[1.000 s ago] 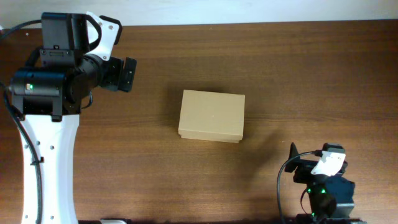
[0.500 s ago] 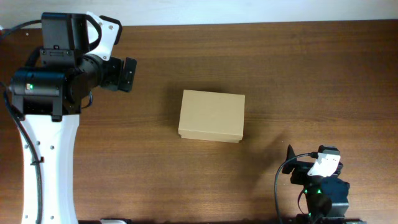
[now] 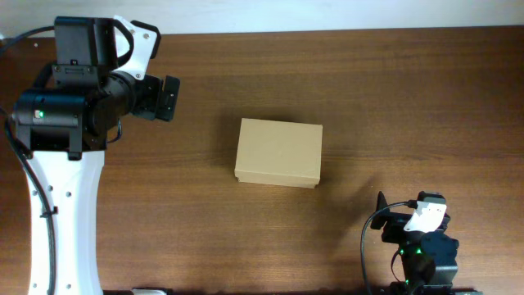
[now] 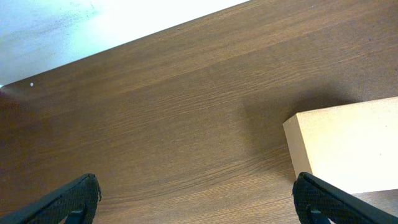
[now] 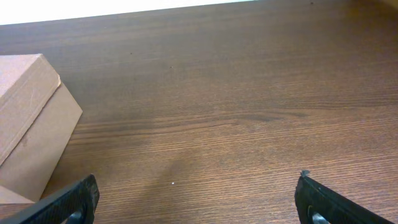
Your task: Pack container
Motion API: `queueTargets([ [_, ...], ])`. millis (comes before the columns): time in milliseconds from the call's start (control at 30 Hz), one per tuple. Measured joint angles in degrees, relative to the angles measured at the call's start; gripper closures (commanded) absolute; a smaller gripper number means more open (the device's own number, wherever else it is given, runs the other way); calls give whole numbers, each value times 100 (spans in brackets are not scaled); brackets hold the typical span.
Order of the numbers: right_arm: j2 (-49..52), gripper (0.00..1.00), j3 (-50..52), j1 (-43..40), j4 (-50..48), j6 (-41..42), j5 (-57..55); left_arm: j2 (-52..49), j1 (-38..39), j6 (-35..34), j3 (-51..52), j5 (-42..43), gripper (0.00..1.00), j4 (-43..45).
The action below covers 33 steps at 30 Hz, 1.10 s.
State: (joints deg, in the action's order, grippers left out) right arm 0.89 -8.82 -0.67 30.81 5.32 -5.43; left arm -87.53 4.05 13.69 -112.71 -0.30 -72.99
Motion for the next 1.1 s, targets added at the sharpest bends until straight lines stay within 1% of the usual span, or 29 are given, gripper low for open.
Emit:
queueTargets([
  [333, 0, 1, 0, 0, 0, 2, 0, 70, 0, 0, 7, 2, 1, 0],
  [500, 0, 1, 0, 0, 0, 2, 0, 610, 0, 0, 96, 0, 1, 136],
  [600, 0, 1, 0, 0, -2, 0, 0, 1261, 0, 0, 407, 2, 1, 962],
  [733, 0, 1, 0, 0, -4, 0, -2, 2124, 0, -2, 1268, 0, 1, 2374],
  [800, 0, 1, 0, 0, -2, 2, 2, 2704, 0, 0, 2164, 0, 1, 3593],
  [900, -4, 1, 2, -2, -11, 2, 15, 3477, -2, 0, 3628, -48, 1, 5132],
  [1000, -4, 1, 2, -2, -9, 2, 22, 4207, -55, 0, 5086, -90, 1, 6417],
  [1100, -4, 1, 4, -2, -9, 2, 24, 5029, -140, 0, 6507, -129, 1, 7469],
])
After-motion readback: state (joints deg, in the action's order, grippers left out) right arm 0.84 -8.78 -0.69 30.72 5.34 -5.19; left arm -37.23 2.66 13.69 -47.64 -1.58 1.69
